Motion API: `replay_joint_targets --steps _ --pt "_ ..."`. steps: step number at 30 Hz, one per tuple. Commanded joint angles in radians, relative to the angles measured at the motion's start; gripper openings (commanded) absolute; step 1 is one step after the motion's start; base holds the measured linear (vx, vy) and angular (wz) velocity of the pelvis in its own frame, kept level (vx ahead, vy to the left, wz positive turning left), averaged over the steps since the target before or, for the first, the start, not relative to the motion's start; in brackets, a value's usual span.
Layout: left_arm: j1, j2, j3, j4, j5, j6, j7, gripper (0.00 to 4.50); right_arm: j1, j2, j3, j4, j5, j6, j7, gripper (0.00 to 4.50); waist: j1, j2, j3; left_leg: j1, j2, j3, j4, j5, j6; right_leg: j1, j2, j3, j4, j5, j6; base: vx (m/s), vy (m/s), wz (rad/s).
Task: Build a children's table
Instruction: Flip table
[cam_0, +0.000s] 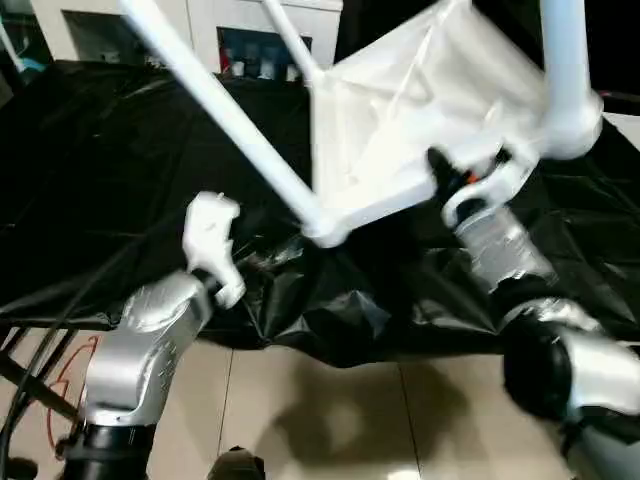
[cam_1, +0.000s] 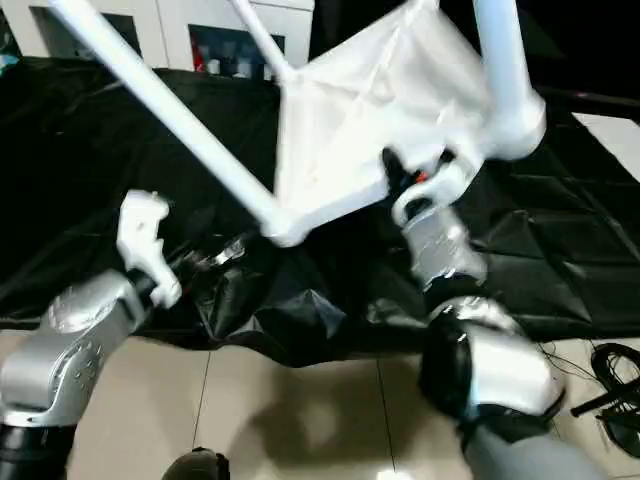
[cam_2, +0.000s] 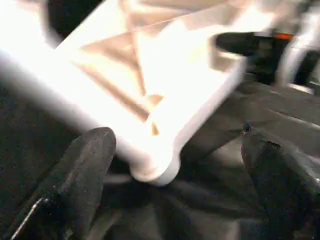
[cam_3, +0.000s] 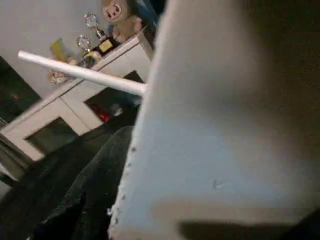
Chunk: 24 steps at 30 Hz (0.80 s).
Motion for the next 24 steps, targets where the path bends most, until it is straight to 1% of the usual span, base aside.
replay_joint_targets --steps 1,2,3,5,6,7,8,9,10,11,12,13,14,16,17,19,21,22,23,24 --pt "-0.005 0.009 -0.026 -0.017 0.016 -0.014 -0.021 4.50 0.007 -0.035 0.083 -0.025 -0.117 -0.045 0.014 2.07 -0.010 0.006 -0.067 0.053 0.040 -0.015 -0.070 -0.226 -0.077 0.014 -0.067 0.021 -0.073 -0.056 -0.160 0.000 0.000 0.00" --pt "-0.011 0.016 -0.037 -0.026 0.019 -0.025 -0.035 4.50 0.004 -0.041 0.091 -0.030 -0.126 -0.046 0.016 2.07 -0.011 0.007 -0.067 0.054 0.040 -0.016 -0.072 -0.242 -0.085 0.013 -0.067 0.022 -0.075 -0.081 -0.157 0.000 0.000 0.00" --pt "-0.017 0.026 -0.051 -0.032 0.029 -0.047 -0.052 4.50 0.000 -0.048 0.100 -0.035 -0.139 -0.047 0.015 2.07 -0.011 0.007 -0.068 0.055 0.040 -0.016 -0.072 -0.244 -0.087 0.012 -0.067 0.022 -0.075 -0.085 -0.157 0.000 0.000 0.00" --pt "-0.024 0.042 -0.074 -0.052 0.029 -0.060 -0.098 4.50 -0.010 -0.062 0.121 -0.045 -0.166 -0.054 0.009 2.07 -0.010 0.007 -0.070 0.055 0.040 -0.016 -0.070 -0.225 -0.087 0.011 -0.065 0.021 -0.072 -0.056 -0.159 0.000 0.000 0.00" --pt "-0.027 0.047 -0.080 -0.058 0.029 -0.061 -0.108 4.50 -0.014 -0.066 0.125 -0.048 -0.172 -0.055 0.006 2.07 -0.010 0.007 -0.070 0.056 0.040 -0.014 -0.069 -0.220 -0.086 0.009 -0.063 0.021 -0.070 -0.037 -0.164 0.000 0.000 0.00" --pt "-0.028 0.049 -0.083 -0.061 0.029 -0.062 -0.113 4.50 -0.016 -0.067 0.127 -0.049 -0.174 -0.056 0.004 2.07 -0.010 0.007 -0.070 0.056 0.040 -0.014 -0.069 -0.220 -0.086 0.009 -0.063 0.021 -0.070 -0.037 -0.164 0.000 0.000 0.00" --pt "-0.033 0.055 -0.092 -0.066 0.027 -0.062 -0.128 4.50 -0.023 -0.074 0.132 -0.049 -0.180 -0.056 -0.002 2.07 -0.011 0.012 -0.071 0.055 0.038 -0.014 -0.068 -0.211 -0.085 0.009 -0.061 0.021 -0.068 -0.018 -0.168 0.000 0.000 0.00" --pt "-0.038 0.061 -0.100 -0.070 0.026 -0.060 -0.139 4.50 -0.030 -0.079 0.137 -0.049 -0.186 -0.058 -0.009 2.07 -0.011 0.010 -0.071 0.055 0.038 -0.014 -0.067 -0.213 -0.086 0.010 -0.061 0.021 -0.068 -0.017 -0.170 0.000 0.000 0.00" --pt "-0.047 0.073 -0.113 -0.069 0.044 -0.070 -0.143 4.50 -0.036 -0.090 0.156 -0.047 -0.209 -0.058 -0.019 2.07 -0.011 0.010 -0.071 0.055 0.038 -0.014 -0.067 -0.213 -0.086 0.010 -0.061 0.021 -0.068 -0.017 -0.170 0.000 0.000 0.00" --pt "-0.062 0.085 -0.127 -0.067 0.059 -0.074 -0.149 4.50 -0.045 -0.106 0.185 -0.045 -0.245 -0.065 -0.032 2.07 -0.010 0.007 -0.071 0.056 0.038 -0.013 -0.066 -0.213 -0.084 0.009 -0.060 0.021 -0.068 -0.018 -0.169 0.000 0.000 0.00" --pt "-0.072 0.092 -0.133 -0.064 0.067 -0.076 -0.151 4.50 -0.050 -0.116 0.206 -0.045 -0.271 -0.070 -0.041 2.07 -0.008 0.009 -0.071 0.056 0.038 -0.014 -0.066 -0.207 -0.084 0.009 -0.060 0.021 -0.067 -0.019 -0.168 0.000 0.000 0.00" --pt "-0.085 0.095 -0.134 -0.059 0.076 -0.084 -0.148 4.50 -0.056 -0.126 0.223 -0.043 -0.291 -0.069 -0.050 2.07 -0.009 0.009 -0.072 0.056 0.037 -0.012 -0.065 -0.207 -0.086 0.009 -0.060 0.021 -0.067 -0.018 -0.168 0.000 0.000 0.00" --pt "-0.094 0.094 -0.132 -0.056 0.076 -0.084 -0.148 4.50 -0.062 -0.131 0.229 -0.042 -0.300 -0.067 -0.056 2.07 -0.008 0.008 -0.070 0.057 0.038 -0.012 -0.065 -0.213 -0.091 0.007 -0.060 0.021 -0.068 -0.028 -0.169 0.000 0.000 0.00" --pt "-0.101 0.095 -0.131 -0.055 0.076 -0.085 -0.148 4.50 -0.067 -0.137 0.233 -0.042 -0.308 -0.062 -0.066 2.07 -0.007 0.008 -0.070 0.057 0.038 -0.013 -0.065 -0.218 -0.097 0.008 -0.061 0.022 -0.068 -0.032 -0.168 0.000 0.000 0.00" --pt "-0.108 0.095 -0.131 -0.050 0.080 -0.092 -0.150 4.50 -0.074 -0.146 0.242 -0.040 -0.322 -0.057 -0.085 2.07 -0.007 0.005 -0.069 0.056 0.038 -0.013 -0.066 -0.224 -0.100 0.008 -0.062 0.022 -0.068 -0.039 -0.164 0.000 0.000 0.00" --pt "-0.112 0.099 -0.137 -0.043 0.098 -0.102 -0.150 4.50 -0.077 -0.155 0.257 -0.040 -0.344 -0.054 -0.106 2.01 -0.006 0.007 -0.071 0.057 0.038 -0.013 -0.064 -0.211 -0.099 0.008 -0.059 0.022 -0.066 -0.016 -0.160 0.000 0.000 0.00" --pt "-0.112 0.100 -0.144 -0.039 0.104 -0.105 -0.155 4.50 -0.080 -0.161 0.271 -0.040 -0.360 -0.051 -0.113 1.98 -0.006 0.002 -0.070 0.054 0.036 -0.012 -0.064 -0.214 -0.094 0.010 -0.059 0.023 -0.067 -0.017 -0.156 0.000 0.000 0.00" --pt "-0.112 0.100 -0.144 -0.039 0.104 -0.105 -0.155 4.50 -0.080 -0.161 0.271 -0.040 -0.360 -0.051 -0.113 1.98 -0.005 0.002 -0.071 0.055 0.037 -0.013 -0.063 -0.214 -0.095 0.010 -0.060 0.022 -0.066 -0.018 -0.156 0.000 0.000 0.00" --pt "-0.111 0.100 -0.145 -0.040 0.101 -0.102 -0.158 4.50 -0.082 -0.163 0.276 -0.040 -0.365 -0.050 -0.114 1.97 -0.006 0.004 -0.071 0.056 0.037 -0.013 -0.064 -0.221 -0.097 0.008 -0.060 0.022 -0.066 -0.022 -0.156 0.000 0.000 0.00" --pt "-0.108 0.101 -0.148 -0.043 0.091 -0.097 -0.163 4.50 -0.083 -0.163 0.284 -0.039 -0.373 -0.050 -0.111 1.96 -0.006 0.001 -0.071 0.055 0.037 -0.013 -0.063 -0.219 -0.096 0.009 -0.059 0.022 -0.065 -0.020 -0.157 0.000 0.000 0.00"
